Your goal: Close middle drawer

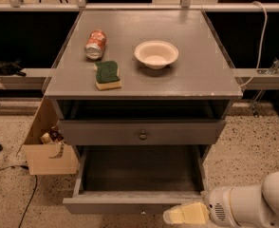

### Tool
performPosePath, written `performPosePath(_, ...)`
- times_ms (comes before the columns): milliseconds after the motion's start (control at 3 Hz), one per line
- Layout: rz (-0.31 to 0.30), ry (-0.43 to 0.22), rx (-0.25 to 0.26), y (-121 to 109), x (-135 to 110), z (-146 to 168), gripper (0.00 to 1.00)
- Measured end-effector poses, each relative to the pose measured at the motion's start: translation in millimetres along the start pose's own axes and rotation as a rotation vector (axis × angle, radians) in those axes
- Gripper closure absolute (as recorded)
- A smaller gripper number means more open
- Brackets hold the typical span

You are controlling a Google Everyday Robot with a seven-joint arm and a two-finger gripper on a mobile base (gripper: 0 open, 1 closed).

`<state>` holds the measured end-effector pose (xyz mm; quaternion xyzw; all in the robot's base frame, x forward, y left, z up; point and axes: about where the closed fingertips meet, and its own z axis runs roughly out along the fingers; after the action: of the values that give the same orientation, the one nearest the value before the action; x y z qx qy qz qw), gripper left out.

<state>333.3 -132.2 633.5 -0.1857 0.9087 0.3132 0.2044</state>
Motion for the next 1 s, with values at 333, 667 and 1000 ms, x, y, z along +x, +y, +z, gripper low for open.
performPosePath(333,0.069,0.014,0.012,-17.3,13.2,29.6,0.00)
performPosePath(667,0.073,0.007,0.022,-21.4,12.4,32.0,0.00)
performPosePath(1000,0.059,-0.014,0.011,-17.4,12.5,30.5,0.00)
